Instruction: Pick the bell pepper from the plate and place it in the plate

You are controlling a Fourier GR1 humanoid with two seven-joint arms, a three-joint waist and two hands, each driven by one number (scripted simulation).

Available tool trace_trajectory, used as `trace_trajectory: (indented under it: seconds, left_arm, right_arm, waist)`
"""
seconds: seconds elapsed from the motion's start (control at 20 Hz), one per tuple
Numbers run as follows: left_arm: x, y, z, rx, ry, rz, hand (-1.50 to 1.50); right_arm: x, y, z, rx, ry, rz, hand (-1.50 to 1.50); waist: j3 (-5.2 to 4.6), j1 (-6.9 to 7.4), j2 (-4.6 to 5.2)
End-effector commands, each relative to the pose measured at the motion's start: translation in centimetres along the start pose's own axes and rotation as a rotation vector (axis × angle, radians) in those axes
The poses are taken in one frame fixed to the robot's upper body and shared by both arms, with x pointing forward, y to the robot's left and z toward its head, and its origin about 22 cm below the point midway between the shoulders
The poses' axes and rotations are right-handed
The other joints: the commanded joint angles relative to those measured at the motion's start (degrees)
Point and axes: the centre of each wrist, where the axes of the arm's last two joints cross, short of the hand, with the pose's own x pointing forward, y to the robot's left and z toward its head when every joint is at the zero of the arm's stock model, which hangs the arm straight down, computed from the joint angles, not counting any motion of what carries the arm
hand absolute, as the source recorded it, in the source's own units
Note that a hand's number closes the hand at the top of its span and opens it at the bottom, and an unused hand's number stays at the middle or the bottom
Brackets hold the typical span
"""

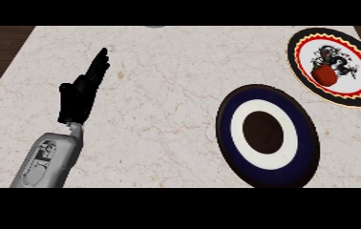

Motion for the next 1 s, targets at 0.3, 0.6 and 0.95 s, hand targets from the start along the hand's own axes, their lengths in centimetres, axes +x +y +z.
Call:
trace_trajectory:
  seconds: [0.3, 0.6, 0.95]
  left_arm:
    - [0.3, 0.1, 0.2, -0.004, -0.016, 0.008, 0.0]
    - [-0.1, 0.1, 0.7, 0.003, -0.022, 0.008, 0.0]
    - [0.4, 0.2, 0.3, -0.002, -0.026, 0.01, 0.0]
  right_arm:
    - [0.2, -6.9, 5.4, -0.064, 0.028, -0.045, -1.5]
    - [-0.3, -8.0, 6.9, -0.081, 0.032, -0.033, -1.5]
    - [-0.7, -8.5, 8.0, -0.082, 0.047, -0.033, -1.5]
  waist:
    - [0.33, 0.08, 0.36]
    - [0.54, 0.46, 0.66]
    - [0.63, 0.06, 0.75]
